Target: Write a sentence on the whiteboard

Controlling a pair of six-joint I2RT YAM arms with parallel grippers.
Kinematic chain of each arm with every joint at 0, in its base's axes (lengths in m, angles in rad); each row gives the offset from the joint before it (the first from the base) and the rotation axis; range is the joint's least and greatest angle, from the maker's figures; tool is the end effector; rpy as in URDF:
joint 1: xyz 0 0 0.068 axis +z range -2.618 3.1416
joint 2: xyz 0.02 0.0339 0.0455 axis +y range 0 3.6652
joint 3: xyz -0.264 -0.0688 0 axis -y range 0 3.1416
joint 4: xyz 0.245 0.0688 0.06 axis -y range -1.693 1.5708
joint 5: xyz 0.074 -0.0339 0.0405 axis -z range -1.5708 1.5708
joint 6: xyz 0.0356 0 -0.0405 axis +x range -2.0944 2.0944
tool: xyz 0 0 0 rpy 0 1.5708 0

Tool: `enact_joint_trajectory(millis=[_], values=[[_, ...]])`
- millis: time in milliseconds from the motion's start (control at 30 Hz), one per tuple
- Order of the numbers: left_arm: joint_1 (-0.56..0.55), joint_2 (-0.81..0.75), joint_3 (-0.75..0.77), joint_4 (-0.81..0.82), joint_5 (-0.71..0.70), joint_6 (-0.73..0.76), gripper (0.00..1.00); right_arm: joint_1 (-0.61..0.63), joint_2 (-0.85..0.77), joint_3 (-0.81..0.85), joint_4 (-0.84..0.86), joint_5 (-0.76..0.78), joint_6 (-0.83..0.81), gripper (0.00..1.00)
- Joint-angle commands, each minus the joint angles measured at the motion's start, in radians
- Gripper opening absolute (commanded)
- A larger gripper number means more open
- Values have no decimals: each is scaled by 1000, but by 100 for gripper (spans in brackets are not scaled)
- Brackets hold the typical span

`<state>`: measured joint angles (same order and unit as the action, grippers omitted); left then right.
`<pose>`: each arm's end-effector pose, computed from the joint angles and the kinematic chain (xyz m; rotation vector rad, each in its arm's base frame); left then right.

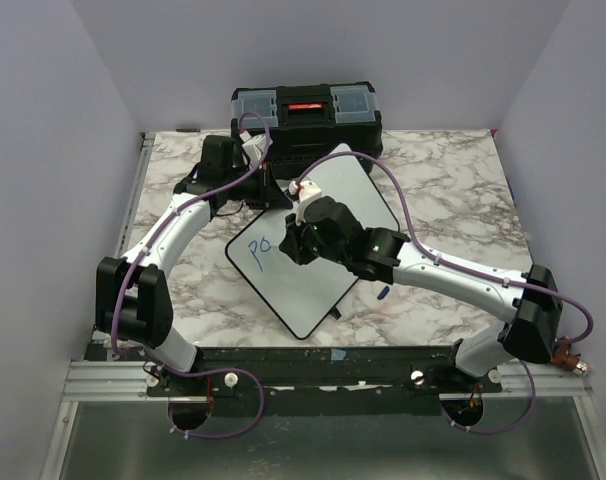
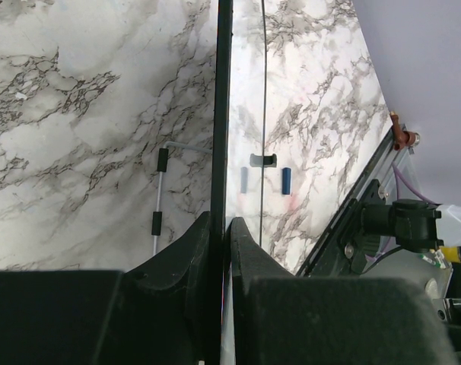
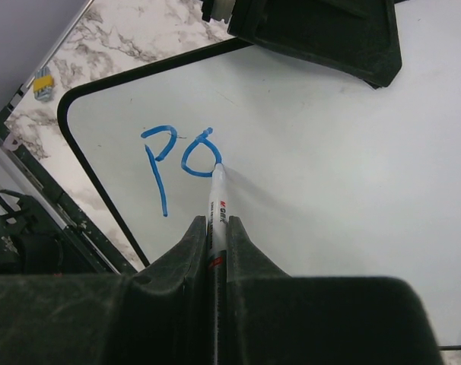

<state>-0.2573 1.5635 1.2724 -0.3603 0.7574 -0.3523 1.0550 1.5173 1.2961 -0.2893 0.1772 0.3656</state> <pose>0.3317 -0.1126 0.3041 0.3310 2.2354 -1.1710 0.1797 0.3042 0.3286 -0.6190 2.0542 0.6745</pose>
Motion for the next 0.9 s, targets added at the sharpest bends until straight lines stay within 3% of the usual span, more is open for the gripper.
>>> enact_joint_trajectory(millis=[0, 300, 567, 867], values=[[0, -36, 4, 58, -42, 39, 0, 0, -18, -32, -29, -48, 1, 1], [0, -41, 3, 59, -42, 39, 0, 1, -116, -85, 142, -134, 24, 1], [-1, -40, 0, 63, -38, 38, 0, 1, -111, -42, 137, 115, 25, 1], [-1, -28, 14, 53, -38, 30, 0, 1, -36, 19, 68, 198, 15, 1]])
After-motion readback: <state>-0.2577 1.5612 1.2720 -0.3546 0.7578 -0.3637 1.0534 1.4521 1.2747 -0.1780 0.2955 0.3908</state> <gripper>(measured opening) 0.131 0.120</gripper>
